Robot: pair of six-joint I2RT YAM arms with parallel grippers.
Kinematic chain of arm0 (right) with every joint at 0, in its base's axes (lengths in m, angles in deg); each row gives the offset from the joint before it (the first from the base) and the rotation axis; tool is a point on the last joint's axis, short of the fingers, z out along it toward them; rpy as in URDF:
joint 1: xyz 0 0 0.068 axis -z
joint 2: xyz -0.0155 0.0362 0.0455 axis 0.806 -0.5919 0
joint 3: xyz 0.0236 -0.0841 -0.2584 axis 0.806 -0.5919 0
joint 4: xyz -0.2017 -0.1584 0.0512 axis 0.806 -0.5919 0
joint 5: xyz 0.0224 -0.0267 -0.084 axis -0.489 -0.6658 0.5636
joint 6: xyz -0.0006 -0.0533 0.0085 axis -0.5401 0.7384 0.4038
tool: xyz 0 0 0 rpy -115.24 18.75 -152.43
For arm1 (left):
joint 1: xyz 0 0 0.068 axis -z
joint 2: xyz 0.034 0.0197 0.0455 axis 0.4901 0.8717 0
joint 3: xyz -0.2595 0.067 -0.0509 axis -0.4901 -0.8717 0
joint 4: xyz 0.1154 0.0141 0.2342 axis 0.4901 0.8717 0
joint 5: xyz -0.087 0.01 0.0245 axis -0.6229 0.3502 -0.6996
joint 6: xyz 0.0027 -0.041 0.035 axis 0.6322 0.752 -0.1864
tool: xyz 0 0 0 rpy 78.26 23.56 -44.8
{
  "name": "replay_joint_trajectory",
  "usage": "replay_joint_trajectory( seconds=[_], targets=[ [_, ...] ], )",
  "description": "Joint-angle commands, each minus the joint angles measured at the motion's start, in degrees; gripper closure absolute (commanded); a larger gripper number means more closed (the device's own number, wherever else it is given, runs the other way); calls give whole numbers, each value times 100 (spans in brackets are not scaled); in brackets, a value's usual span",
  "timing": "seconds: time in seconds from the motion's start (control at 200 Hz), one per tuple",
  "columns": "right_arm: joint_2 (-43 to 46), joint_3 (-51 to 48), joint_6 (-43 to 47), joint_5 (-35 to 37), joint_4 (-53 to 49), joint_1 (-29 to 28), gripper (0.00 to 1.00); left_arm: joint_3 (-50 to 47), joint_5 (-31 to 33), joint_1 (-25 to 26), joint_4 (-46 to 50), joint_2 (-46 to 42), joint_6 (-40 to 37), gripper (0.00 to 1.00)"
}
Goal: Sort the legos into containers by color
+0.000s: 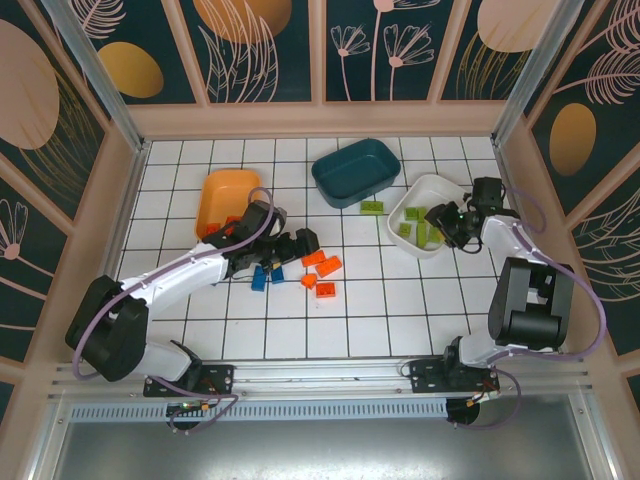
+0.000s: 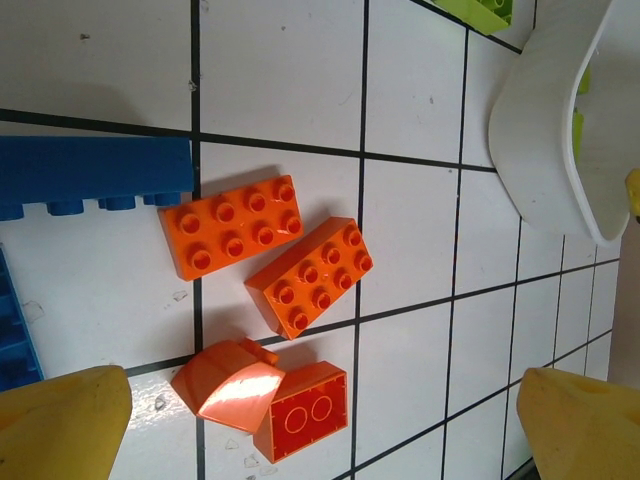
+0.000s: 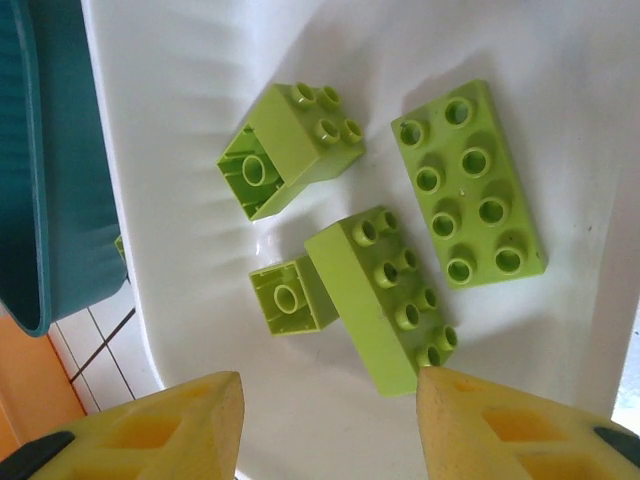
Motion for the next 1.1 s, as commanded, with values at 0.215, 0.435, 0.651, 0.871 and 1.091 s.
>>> replay_joint_trajectory(
  seconds=[0.215, 0.435, 0.651, 0.871, 1.091],
  targets=[
    [355, 806, 302, 596, -633, -1229, 51, 448, 570, 56, 765, 125, -276, 1],
    [30, 942, 132, 551, -817, -2609, 49, 962, 1213, 55, 1681, 287, -735, 2],
    [257, 543, -328, 634, -573, -2935, 49, 1989, 1589, 339, 2407, 975, -1894, 5],
    [1236, 6, -488, 686, -746, -2405, 49, 2939, 1703, 864, 2480, 2125, -2878, 15],
    [2038, -566, -484, 462, -975, -1877, 49, 3790, 1719, 1301, 2519, 3245, -3329, 29]
  ],
)
